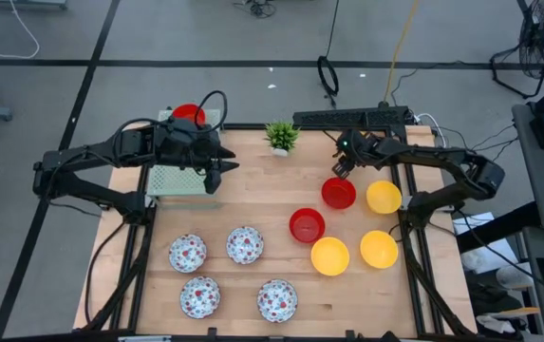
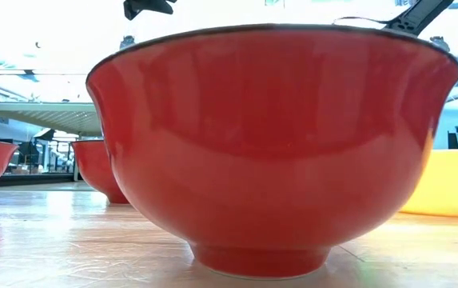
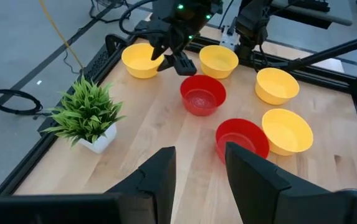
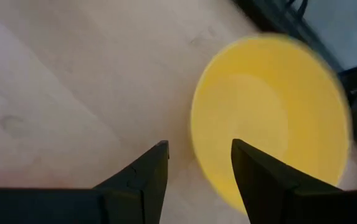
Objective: Pick & Place Mini bowls
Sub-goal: Put the yellow bowl on the shelf
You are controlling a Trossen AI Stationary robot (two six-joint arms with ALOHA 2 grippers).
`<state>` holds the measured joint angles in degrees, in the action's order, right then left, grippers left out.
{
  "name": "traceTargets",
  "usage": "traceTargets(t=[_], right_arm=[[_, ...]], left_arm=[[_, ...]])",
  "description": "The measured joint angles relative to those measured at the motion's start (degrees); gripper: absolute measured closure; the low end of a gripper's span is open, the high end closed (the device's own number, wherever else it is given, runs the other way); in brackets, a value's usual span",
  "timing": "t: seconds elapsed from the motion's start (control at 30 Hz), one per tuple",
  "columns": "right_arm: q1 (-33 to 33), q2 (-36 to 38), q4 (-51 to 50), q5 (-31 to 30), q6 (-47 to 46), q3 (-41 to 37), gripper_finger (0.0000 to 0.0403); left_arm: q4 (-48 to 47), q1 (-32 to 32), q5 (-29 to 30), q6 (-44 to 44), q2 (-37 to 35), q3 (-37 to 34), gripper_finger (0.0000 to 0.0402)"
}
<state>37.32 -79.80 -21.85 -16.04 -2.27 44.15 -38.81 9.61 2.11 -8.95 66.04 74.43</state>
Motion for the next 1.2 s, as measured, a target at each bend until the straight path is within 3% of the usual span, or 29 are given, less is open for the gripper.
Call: traceTargets(t=[0.47, 0.6, 0.83, 1.2], right_arm=[[3.13, -5.36, 0.62, 1.17, 1.90, -0.01, 0.0244], [3.11, -6.14, 0.70, 1.23, 3.90, -0.01, 0.0281], [3.11, -6.17, 0.56, 1.19, 4.73, -0.01, 0.0393], [1.85, -2.34, -0.42, 1.05, 5.08, -0.01, 0.0402]], left_arm=[[0.00, 0.00, -0.02, -0.04, 0.00, 0.00, 0.0259], [-0.04, 0.00, -0.02, -0.04, 0.00, 0.00, 0.0259], [-0.11, 0.00, -0.02, 2.27, 0.00, 0.00, 0.0259], [-0.44, 0.00, -0.04, 13.91, 0.00, -0.02, 0.0259]])
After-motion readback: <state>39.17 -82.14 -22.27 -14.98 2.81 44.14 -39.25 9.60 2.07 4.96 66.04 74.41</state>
